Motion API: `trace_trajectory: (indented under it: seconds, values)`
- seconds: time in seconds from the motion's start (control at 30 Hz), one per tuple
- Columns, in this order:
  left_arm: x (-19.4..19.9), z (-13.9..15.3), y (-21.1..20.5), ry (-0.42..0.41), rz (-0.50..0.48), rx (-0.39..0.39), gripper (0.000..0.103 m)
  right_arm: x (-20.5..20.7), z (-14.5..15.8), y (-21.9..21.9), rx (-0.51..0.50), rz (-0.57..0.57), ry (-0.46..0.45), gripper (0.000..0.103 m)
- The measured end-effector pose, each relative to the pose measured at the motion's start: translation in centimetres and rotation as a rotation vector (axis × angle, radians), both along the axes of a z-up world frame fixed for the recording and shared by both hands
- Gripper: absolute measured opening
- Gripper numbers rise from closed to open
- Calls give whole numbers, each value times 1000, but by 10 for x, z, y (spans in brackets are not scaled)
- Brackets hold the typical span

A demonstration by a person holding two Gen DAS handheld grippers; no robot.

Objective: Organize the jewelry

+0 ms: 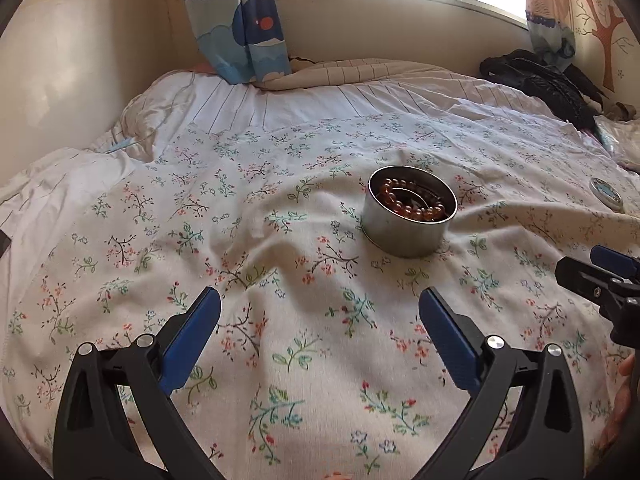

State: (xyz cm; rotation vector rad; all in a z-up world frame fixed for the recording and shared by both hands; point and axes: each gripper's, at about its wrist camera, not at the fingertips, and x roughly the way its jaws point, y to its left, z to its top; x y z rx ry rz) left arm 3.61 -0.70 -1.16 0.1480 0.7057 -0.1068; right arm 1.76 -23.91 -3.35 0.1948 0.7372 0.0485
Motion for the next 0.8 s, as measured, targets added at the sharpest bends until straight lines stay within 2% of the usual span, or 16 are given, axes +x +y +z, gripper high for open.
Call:
trace_trajectory:
  seconds: [0.3,0.53,0.8]
  values:
    - [-38,18,14,-39,-1,-70,96,-26,11,1,-29,-10,-26,96]
    - [-54,27,16,-67,-21,-85,96,-36,14,-4,-19,-35,-19,96]
    - [-59,29,23,-59,22,-84,96,-40,17,-4,-46,-65,-32,96]
